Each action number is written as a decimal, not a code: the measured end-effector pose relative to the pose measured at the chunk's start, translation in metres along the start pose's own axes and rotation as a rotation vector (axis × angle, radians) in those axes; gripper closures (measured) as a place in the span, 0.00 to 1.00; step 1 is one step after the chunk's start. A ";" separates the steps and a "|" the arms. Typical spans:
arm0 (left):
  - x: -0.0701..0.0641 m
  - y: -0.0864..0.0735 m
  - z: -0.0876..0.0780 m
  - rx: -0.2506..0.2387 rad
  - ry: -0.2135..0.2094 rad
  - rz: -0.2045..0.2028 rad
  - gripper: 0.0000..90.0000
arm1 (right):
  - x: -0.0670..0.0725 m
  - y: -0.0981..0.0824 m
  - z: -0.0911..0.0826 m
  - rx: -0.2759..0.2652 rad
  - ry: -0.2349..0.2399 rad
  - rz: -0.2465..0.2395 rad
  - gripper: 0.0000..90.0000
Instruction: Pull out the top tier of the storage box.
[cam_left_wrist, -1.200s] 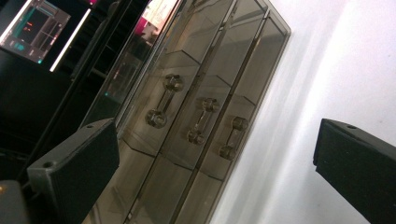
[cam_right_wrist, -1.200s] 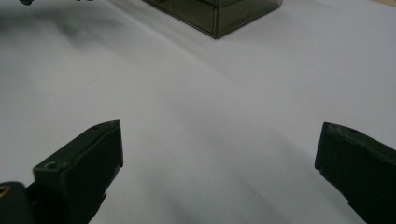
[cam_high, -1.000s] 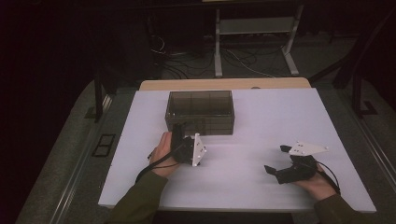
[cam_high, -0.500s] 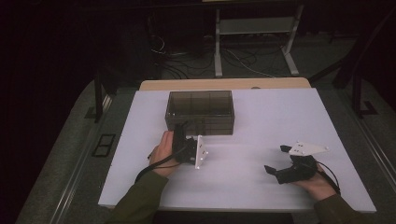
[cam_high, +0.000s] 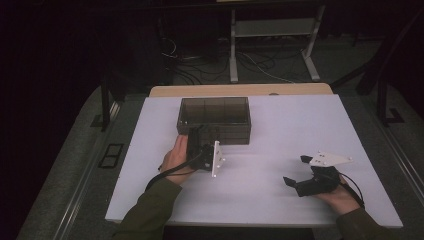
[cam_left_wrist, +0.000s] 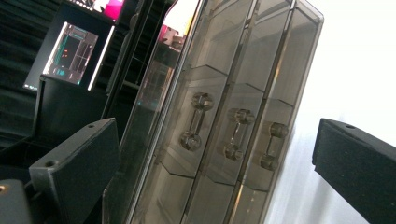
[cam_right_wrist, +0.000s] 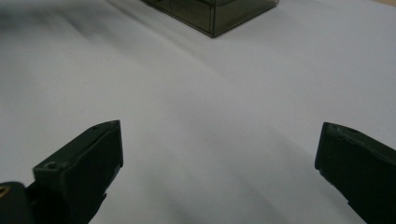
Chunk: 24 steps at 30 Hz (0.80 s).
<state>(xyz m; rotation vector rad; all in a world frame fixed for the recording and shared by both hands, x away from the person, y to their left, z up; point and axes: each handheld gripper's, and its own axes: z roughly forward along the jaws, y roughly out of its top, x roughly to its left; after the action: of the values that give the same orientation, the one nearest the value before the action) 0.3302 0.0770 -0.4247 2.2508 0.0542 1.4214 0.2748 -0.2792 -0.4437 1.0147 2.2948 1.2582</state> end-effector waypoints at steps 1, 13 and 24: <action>0.000 0.000 0.001 -0.003 0.003 0.003 0.01 | 0.000 0.000 0.000 0.000 0.000 0.000 0.01; -0.002 -0.001 0.005 0.016 0.057 0.028 0.07 | 0.000 0.000 0.000 0.003 0.000 -0.002 0.01; -0.002 -0.002 0.004 0.012 0.074 0.052 0.19 | 0.000 0.000 0.001 0.002 -0.001 -0.007 0.01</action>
<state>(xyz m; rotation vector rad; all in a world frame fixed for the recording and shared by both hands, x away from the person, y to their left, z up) 0.3332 0.0770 -0.4290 2.2235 0.0283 1.5349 0.2750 -0.2787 -0.4444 1.0066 2.2976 1.2520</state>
